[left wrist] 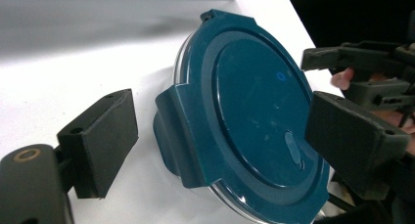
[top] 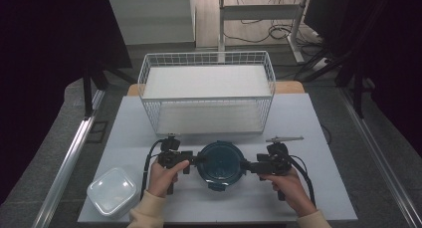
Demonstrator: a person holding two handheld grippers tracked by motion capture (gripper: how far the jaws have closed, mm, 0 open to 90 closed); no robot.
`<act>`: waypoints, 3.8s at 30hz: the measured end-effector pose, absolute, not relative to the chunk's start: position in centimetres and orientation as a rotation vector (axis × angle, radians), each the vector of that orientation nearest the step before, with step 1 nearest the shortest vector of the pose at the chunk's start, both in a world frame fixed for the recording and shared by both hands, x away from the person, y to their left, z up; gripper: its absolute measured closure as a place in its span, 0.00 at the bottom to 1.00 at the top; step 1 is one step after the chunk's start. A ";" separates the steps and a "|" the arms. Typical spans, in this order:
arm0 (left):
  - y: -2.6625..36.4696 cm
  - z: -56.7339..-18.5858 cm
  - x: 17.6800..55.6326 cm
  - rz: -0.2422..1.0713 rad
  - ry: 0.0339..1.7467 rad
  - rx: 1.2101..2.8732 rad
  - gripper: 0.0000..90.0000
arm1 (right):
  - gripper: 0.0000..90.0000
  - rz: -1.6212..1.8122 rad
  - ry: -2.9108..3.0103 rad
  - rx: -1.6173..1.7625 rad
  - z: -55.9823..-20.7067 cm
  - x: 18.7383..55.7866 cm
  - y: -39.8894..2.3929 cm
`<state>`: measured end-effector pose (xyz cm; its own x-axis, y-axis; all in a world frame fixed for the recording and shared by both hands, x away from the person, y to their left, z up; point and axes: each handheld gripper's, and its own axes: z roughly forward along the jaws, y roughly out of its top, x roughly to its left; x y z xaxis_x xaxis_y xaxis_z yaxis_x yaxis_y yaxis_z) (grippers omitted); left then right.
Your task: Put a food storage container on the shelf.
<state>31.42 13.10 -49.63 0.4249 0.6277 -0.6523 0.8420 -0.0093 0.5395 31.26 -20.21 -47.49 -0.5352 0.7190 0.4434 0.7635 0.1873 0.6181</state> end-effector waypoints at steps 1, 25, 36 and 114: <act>13.1 -49.8 31.5 -0.281 1.288 1.716 0.13 | 0.10 -1.282 -2.359 -1.495 -47.7 31.3 -19.9; 12.8 -52.4 32.4 -0.505 1.267 1.701 0.33 | 0.28 -1.245 -1.978 -1.632 -51.0 30.6 -18.2; 12.6 -51.2 31.4 -0.433 1.300 1.668 0.43 | 0.42 -1.284 -1.837 -1.679 -50.9 30.7 -19.6; 14.8 -31.8 39.8 -0.176 1.134 1.499 0.49 | 0.47 -1.656 -2.227 -1.311 -27.8 43.5 -18.0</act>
